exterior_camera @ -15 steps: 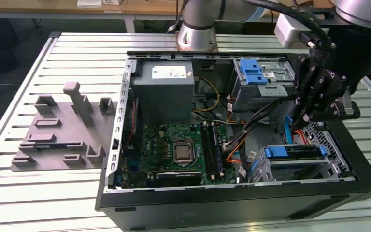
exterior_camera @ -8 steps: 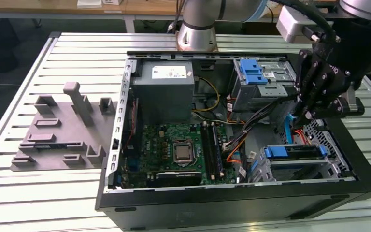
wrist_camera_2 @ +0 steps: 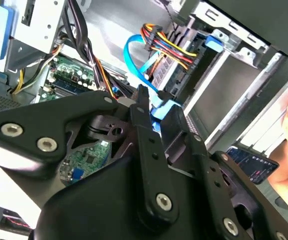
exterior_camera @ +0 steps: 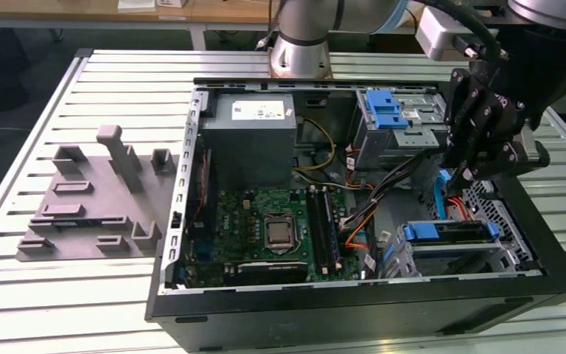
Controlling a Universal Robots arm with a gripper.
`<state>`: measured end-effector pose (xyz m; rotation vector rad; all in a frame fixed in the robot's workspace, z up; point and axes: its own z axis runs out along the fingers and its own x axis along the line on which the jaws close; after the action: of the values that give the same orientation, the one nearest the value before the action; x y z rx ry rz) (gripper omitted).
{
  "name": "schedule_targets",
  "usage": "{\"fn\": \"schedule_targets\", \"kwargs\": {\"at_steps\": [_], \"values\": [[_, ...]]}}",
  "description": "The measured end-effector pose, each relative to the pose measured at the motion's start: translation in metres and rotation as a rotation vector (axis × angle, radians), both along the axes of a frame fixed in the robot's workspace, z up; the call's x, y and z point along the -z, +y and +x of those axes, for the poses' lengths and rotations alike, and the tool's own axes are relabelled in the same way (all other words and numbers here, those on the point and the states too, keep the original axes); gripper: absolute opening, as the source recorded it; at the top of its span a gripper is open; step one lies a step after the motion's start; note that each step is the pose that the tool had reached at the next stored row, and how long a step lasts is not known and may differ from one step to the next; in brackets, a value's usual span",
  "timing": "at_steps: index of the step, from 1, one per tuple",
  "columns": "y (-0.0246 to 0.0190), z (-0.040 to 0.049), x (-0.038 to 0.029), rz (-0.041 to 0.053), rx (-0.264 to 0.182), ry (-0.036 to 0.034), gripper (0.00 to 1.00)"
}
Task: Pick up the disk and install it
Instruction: 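Insert the second disk wire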
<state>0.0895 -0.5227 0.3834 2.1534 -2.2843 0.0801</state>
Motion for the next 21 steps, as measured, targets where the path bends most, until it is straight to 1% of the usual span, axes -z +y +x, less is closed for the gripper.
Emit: {"fn": "schedule_targets", "kwargs": {"at_steps": [2, 7, 11, 13, 18, 21], "values": [[0.0004, 0.0000, 0.0029, -0.0025, 0.001, -0.0011, 0.37], [0.0004, 0.0000, 0.0092, -0.0140, 0.004, -0.0074, 0.37], [0.0004, 0.0000, 0.0160, -0.0166, 0.006, -0.0098, 0.36], [0.0005, 0.0000, 0.0171, -0.0186, 0.008, -0.0100, 0.22], [0.0004, 0.0000, 0.0178, -0.0188, 0.012, -0.0100, 0.22], [0.0004, 0.0001, 0.0181, -0.0232, 0.013, -0.0100, 0.22]]}}
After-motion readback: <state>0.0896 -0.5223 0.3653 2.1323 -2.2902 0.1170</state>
